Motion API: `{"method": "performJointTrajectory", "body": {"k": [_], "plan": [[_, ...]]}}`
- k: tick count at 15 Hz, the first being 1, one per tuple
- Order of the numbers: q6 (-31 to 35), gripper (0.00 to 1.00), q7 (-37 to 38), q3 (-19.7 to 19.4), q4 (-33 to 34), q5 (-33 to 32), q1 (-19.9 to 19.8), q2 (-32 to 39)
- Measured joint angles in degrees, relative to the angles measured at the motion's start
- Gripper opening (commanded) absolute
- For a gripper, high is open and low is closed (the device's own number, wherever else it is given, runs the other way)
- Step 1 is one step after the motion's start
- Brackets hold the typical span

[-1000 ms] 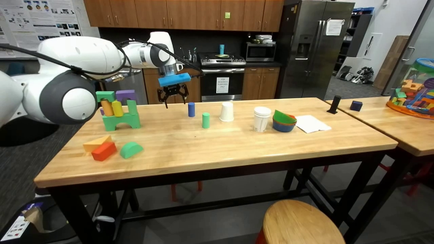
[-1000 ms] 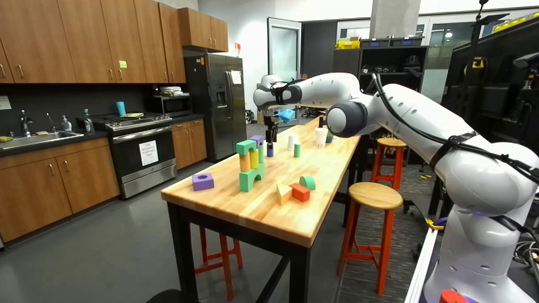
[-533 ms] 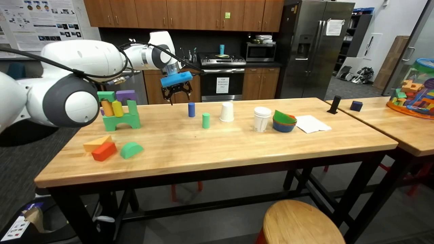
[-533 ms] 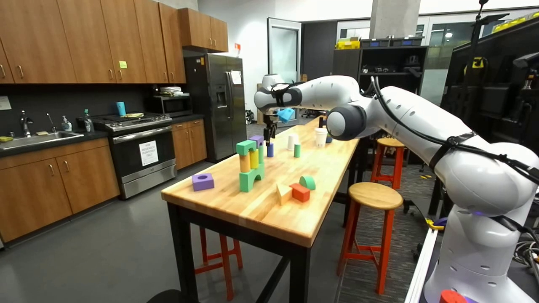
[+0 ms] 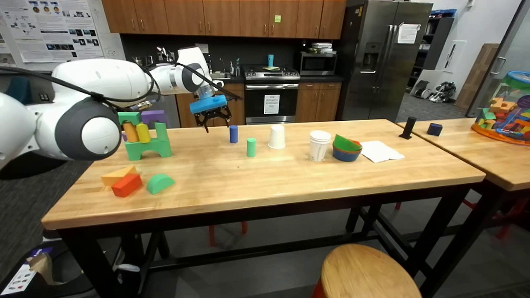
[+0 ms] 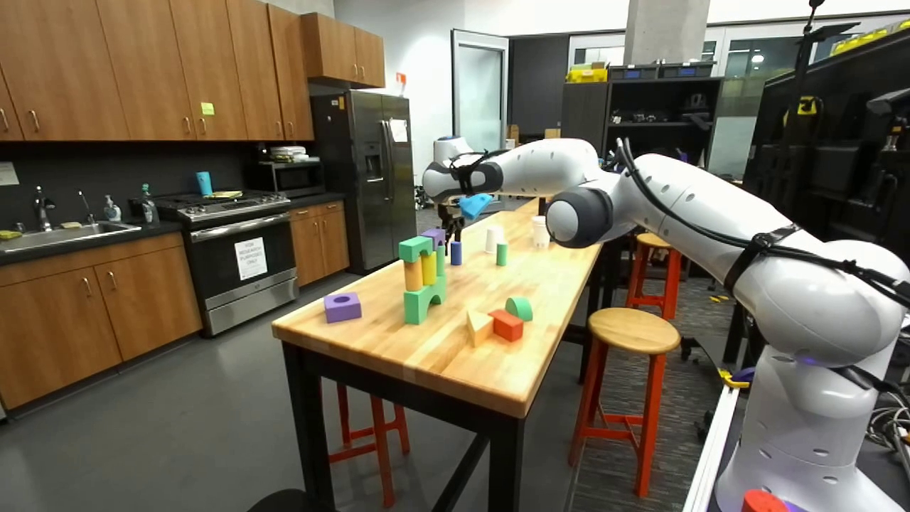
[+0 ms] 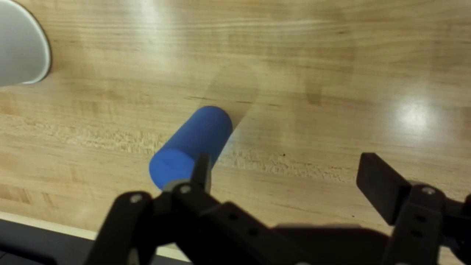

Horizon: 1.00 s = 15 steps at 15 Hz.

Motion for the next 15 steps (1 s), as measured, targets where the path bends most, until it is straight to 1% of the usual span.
{"method": "performJointTrajectory", "body": {"k": [3,15], "plan": [[-0.01,1.00,1.73,-0.50,0.21,-0.30,1.32,0.09],[-0.01,1.00,1.80,-0.79,0.26,-0.31,0.97,0.09]]}}
